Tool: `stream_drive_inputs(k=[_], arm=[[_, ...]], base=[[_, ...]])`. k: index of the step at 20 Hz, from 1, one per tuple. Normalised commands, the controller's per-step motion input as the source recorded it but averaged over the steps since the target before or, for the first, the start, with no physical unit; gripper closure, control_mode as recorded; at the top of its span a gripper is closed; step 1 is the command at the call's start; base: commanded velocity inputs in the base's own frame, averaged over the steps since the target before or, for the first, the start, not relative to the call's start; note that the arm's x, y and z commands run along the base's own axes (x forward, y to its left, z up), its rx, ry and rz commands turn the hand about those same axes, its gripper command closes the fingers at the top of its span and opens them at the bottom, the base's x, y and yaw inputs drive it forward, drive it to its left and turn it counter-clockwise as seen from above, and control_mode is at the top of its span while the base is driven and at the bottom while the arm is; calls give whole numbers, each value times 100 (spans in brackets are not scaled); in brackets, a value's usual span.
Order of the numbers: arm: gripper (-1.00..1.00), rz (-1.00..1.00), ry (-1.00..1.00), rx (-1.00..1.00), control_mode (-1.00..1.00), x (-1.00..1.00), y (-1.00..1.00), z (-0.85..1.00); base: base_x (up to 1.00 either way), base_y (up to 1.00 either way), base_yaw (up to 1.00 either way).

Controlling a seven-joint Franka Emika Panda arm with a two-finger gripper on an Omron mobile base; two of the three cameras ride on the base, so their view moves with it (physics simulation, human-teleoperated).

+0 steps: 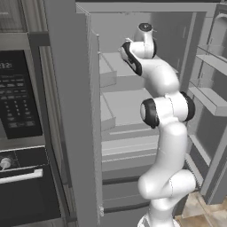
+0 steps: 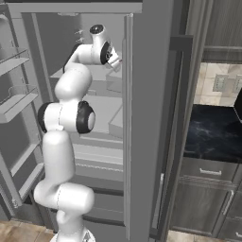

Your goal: Place the tupperware containing the steak and eggplant meal in the microwave. Close the microwave door and press the start button to reheat the meal.

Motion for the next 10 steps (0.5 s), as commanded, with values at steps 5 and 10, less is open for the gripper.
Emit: stream_drive_inputs(k=[5, 10], arm=[[100, -11, 2, 0, -100, 24, 0, -44], [100, -6, 0, -1, -100, 8, 0, -36]], base=[[0, 0, 0], [0, 0, 0]])
